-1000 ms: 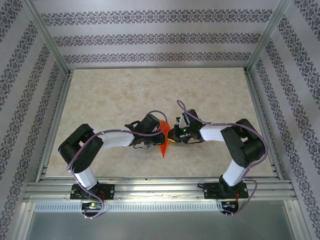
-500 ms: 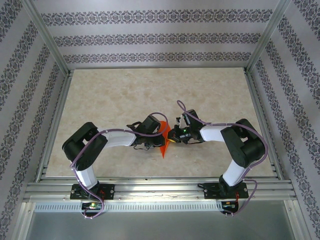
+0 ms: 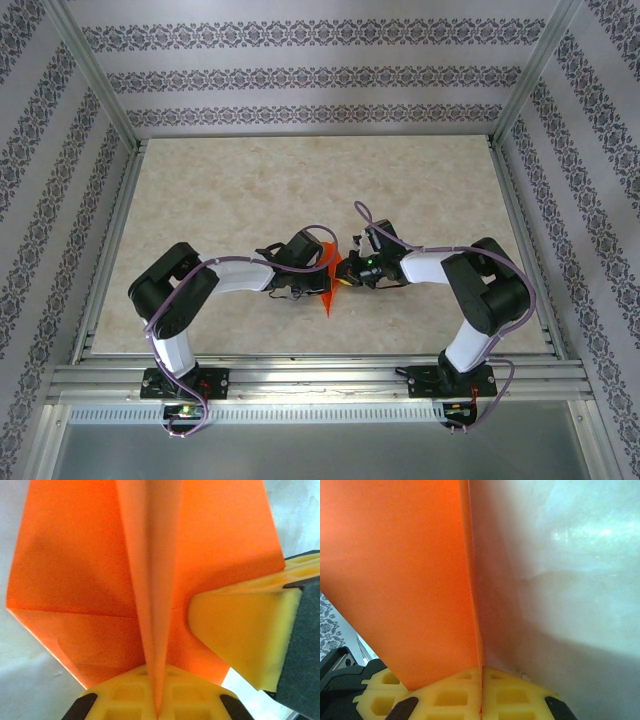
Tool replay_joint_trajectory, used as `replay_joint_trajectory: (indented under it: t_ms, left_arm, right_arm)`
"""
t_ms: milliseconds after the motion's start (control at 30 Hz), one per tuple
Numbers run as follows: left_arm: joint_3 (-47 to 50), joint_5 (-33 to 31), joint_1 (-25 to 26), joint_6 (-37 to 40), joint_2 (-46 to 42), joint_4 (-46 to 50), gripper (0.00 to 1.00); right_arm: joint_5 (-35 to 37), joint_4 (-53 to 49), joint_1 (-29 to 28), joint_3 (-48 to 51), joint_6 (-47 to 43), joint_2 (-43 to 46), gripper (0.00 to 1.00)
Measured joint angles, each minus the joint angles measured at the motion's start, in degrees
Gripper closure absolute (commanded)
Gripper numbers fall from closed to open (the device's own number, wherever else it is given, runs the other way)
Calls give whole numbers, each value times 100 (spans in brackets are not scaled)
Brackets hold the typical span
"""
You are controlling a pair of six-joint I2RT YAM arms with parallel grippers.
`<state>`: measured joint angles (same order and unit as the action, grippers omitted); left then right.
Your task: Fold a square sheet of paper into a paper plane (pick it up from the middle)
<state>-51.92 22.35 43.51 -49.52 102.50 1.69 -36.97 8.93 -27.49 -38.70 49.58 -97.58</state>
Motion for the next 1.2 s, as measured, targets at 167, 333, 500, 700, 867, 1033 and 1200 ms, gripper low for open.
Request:
replay_joint_trajectory:
  t_ms: [167, 333, 500, 700, 867, 1033, 1200]
  left_arm:
    - [-4, -262, 0, 48, -103, 155, 100]
    - [-181, -776, -50, 289, -444, 828, 100]
    - [-839, -1307, -258, 682, -461, 1825, 100]
    - [-1720, -1672, -439, 1108, -44, 2785, 100]
    - [-2299, -1770, -487, 1346, 522, 3397, 100]
    - [-2505, -1812, -501, 1421, 754, 3646, 100]
    - [-2586, -1812, -501, 1436, 839, 3700, 99]
  right_arm:
    - [-37, -57, 63, 50, -48, 114, 72]
    - [-26, -267, 396, 151, -179, 885, 62]
    - [131, -492, 789, 280, -326, 1663, 59]
    - [313, -723, 901, 461, -385, 2107, 58]
    - [339, -793, 901, 544, -393, 2186, 56]
    - [350, -828, 901, 566, -393, 2210, 56]
    - [350, -839, 901, 595, -391, 2223, 55]
